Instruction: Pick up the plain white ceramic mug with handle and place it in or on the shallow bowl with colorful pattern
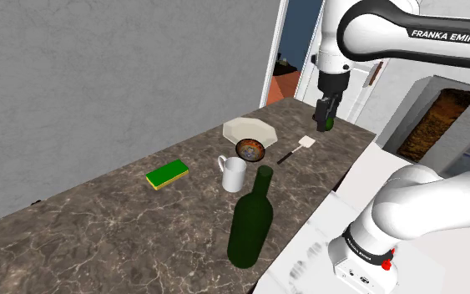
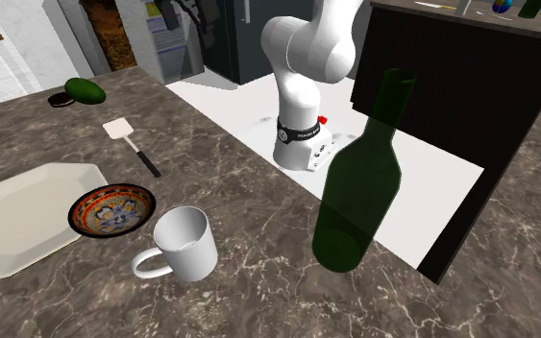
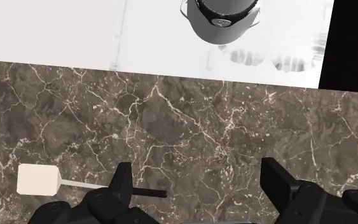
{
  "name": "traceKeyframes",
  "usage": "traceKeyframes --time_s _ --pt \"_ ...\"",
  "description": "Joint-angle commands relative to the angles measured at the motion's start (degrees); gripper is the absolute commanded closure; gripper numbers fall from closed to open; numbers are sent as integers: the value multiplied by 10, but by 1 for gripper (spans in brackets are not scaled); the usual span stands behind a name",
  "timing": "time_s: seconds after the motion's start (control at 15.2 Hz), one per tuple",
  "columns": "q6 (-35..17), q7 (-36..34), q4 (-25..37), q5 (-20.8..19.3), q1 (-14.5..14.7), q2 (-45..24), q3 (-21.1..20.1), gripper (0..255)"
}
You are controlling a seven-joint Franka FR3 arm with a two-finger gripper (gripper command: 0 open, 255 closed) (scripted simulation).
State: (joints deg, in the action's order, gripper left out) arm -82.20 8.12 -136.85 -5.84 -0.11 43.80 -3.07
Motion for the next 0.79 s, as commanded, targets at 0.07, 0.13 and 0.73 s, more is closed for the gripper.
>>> traceKeyframes --time_s 0.07,0.13,0.73 --pt "-18 -9 -9 9 4 -4 -6 0" --pt "-36 -18 -18 18 8 -9 -13 0" --pt "-206 -89 -64 85 43 -89 -74 0"
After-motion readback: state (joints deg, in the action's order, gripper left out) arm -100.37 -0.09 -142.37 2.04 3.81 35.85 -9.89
